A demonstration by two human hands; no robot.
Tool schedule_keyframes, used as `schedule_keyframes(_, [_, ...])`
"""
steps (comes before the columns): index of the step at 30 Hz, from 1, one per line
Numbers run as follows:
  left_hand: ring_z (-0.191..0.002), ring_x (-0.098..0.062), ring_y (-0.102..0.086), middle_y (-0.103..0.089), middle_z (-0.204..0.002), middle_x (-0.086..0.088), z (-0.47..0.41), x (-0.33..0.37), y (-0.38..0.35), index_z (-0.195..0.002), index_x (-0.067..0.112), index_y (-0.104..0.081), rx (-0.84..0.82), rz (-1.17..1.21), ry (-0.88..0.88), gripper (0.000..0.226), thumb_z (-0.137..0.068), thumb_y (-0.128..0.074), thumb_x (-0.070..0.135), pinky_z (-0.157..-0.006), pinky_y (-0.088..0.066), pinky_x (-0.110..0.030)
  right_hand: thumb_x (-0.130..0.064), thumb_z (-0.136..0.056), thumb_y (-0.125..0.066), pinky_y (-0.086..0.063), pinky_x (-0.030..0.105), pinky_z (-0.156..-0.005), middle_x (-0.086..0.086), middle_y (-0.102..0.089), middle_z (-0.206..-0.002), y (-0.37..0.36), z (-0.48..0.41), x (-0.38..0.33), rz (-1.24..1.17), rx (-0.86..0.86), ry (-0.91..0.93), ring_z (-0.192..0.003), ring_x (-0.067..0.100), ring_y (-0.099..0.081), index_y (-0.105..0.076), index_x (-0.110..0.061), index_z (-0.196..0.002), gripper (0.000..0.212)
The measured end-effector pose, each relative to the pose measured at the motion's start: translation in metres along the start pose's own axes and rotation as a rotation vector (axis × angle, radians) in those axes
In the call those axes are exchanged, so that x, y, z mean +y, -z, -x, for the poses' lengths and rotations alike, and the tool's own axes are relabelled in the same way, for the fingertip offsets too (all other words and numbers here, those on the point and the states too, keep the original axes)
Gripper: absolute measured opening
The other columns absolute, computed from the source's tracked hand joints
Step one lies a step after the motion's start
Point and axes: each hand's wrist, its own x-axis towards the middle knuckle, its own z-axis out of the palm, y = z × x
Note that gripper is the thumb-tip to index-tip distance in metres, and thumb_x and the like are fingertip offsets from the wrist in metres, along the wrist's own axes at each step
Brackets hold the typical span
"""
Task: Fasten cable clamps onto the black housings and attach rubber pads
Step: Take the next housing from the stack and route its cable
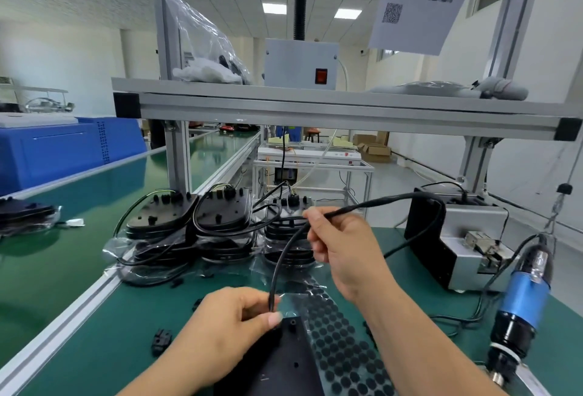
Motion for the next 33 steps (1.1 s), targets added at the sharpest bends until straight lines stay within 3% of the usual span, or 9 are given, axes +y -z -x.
schedule_keyframes(2, [-0.061, 0.019, -0.056, -0.063, -0.064, 0.034, 0.004, -0.002, -0.003, -0.069, 0.056, -0.069, 0.093, -0.037, -0.004, 0.027, -0.079, -0.075, 0.033, -0.059, -0.037, 0.0, -0.022, -0.091, -0.065, -0.038, 0.016, -0.046, -0.008, -0.057, -0.057, -0.005, 0.005, 0.01, 0.096, -0.142, -0.043, -0.049, 0.005, -0.047, -0.066, -0.011, -0.088, 0.011])
schedule_keyframes(5, [-0.053, 0.011, -0.05, -0.056, -0.052, 0.028, 0.004, -0.003, -0.005, -0.05, 0.053, -0.061, 0.114, -0.131, -0.024, 0.034, -0.077, -0.076, 0.037, -0.053, -0.035, -0.005, -0.022, -0.089, -0.069, -0.041, 0.014, -0.048, -0.008, -0.06, -0.059, -0.016, 0.013, 0.029, 0.314, -0.288, -0.066, -0.048, 0.003, -0.05, -0.065, -0.017, -0.083, 0.009])
schedule_keyframes(9, [-0.073, 0.012, -0.06, -0.066, -0.073, 0.032, 0.005, -0.007, -0.003, -0.064, 0.065, -0.063, 0.109, -0.082, -0.002, 0.034, -0.075, -0.078, 0.036, -0.065, -0.042, -0.005, -0.019, -0.088, -0.069, -0.042, 0.015, -0.049, -0.008, -0.061, -0.06, -0.013, 0.015, 0.033, 0.363, -0.337, -0.054, -0.051, 0.004, -0.053, -0.066, -0.019, -0.077, 0.012])
schedule_keyframes(13, [-0.05, 0.001, -0.048, -0.059, -0.054, 0.016, 0.001, -0.013, -0.005, -0.061, 0.045, -0.07, 0.14, -0.027, 0.022, 0.019, -0.074, -0.078, 0.035, -0.052, -0.037, -0.01, -0.017, -0.088, -0.067, -0.045, 0.015, -0.053, -0.007, -0.063, -0.065, -0.013, 0.017, 0.032, 0.488, -0.366, -0.009, -0.054, 0.001, -0.056, -0.066, -0.021, -0.075, 0.014])
schedule_keyframes(15, [-0.049, 0.0, -0.041, -0.055, -0.052, 0.011, -0.001, -0.014, -0.005, -0.062, 0.039, -0.071, 0.14, -0.003, 0.038, 0.014, -0.074, -0.078, 0.035, -0.05, -0.035, -0.012, -0.02, -0.088, -0.069, -0.047, 0.017, -0.056, -0.008, -0.064, -0.066, -0.014, 0.017, 0.033, 0.567, -0.354, 0.023, -0.055, 0.0, -0.057, -0.067, -0.02, -0.077, 0.011])
schedule_keyframes(21, [-0.044, 0.003, -0.043, -0.05, -0.044, 0.02, 0.0, -0.013, -0.007, -0.047, 0.048, -0.06, 0.127, -0.045, -0.006, 0.039, -0.076, -0.078, 0.029, -0.048, -0.033, -0.008, -0.026, -0.085, -0.069, -0.052, 0.025, -0.064, -0.007, -0.065, -0.067, -0.015, 0.021, 0.035, 0.72, -0.34, 0.112, -0.061, 0.0, -0.056, -0.07, -0.016, -0.077, 0.013])
schedule_keyframes(25, [-0.062, 0.012, -0.059, -0.067, -0.067, 0.025, 0.002, -0.016, -0.001, -0.063, 0.049, -0.069, 0.008, 0.025, -0.028, 0.026, -0.075, -0.08, 0.029, -0.06, -0.041, -0.003, -0.029, -0.085, -0.068, -0.054, 0.028, -0.068, -0.005, -0.067, -0.07, -0.011, 0.02, 0.032, 0.804, -0.309, 0.131, -0.063, 0.003, -0.057, -0.07, -0.015, -0.078, 0.016])
schedule_keyframes(28, [-0.087, 0.005, -0.066, -0.072, -0.091, 0.022, 0.004, -0.02, 0.004, -0.086, 0.054, -0.069, -0.106, 0.109, -0.063, 0.032, -0.077, -0.079, 0.025, -0.079, -0.048, -0.009, -0.025, -0.085, -0.071, -0.054, 0.034, -0.068, -0.005, -0.064, -0.067, -0.007, 0.02, 0.029, 0.697, -0.323, 0.084, -0.061, 0.006, -0.058, -0.07, -0.012, -0.08, 0.015])
schedule_keyframes(33, [-0.084, 0.001, -0.068, -0.075, -0.088, 0.013, 0.002, -0.023, 0.004, -0.088, 0.045, -0.074, -0.127, 0.212, -0.035, 0.029, -0.077, -0.078, 0.018, -0.077, -0.049, -0.011, -0.024, -0.086, -0.07, -0.05, 0.03, -0.06, -0.007, -0.061, -0.064, -0.007, 0.023, 0.026, 0.674, -0.455, 0.103, -0.058, 0.005, -0.053, -0.07, -0.012, -0.078, 0.014])
